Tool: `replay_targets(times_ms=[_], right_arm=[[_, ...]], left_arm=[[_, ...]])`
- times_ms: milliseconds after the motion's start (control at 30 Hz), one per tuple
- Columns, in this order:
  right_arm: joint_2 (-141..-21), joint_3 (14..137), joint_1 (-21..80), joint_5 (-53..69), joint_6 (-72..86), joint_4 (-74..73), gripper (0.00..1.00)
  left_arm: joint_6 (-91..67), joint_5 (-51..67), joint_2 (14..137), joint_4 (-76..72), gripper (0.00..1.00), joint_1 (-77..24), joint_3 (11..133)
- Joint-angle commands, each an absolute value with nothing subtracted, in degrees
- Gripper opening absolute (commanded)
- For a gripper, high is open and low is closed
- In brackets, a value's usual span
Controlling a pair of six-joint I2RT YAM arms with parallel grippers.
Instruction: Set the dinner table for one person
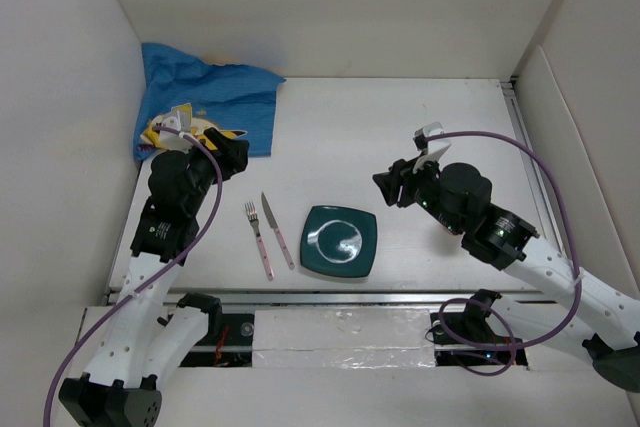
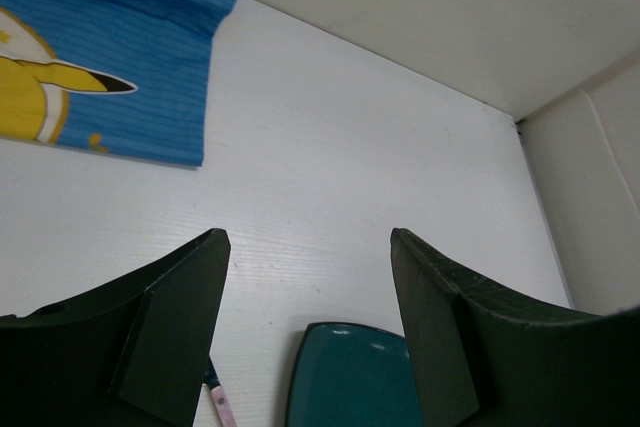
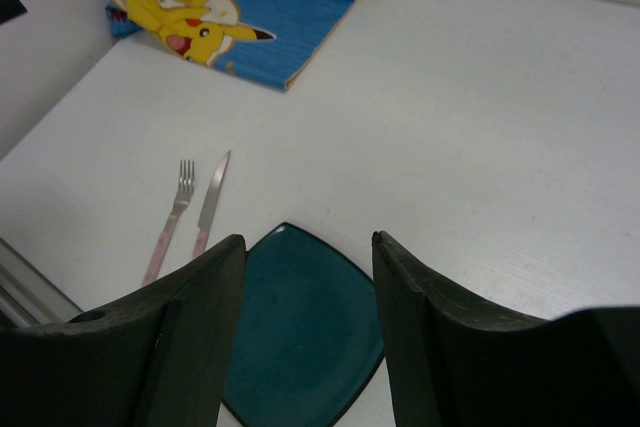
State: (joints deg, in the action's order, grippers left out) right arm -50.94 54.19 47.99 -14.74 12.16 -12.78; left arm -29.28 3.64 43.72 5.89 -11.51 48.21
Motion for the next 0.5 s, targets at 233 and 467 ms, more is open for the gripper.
replay_targets(times_ms=[233,467], right_arm=[[-52.4,49.5,47.1,-11.8,10.6,-4.0,0.0],[-57.0,48.9,44.7,-11.1,10.5,-3.1,0.13]], left_arm=[[-25.0,-5.4,66.2,6.2,0.0,-8.9,63.0],[-12.9,-11.1,99.3,14.6,0.2,-11.4,83.1]])
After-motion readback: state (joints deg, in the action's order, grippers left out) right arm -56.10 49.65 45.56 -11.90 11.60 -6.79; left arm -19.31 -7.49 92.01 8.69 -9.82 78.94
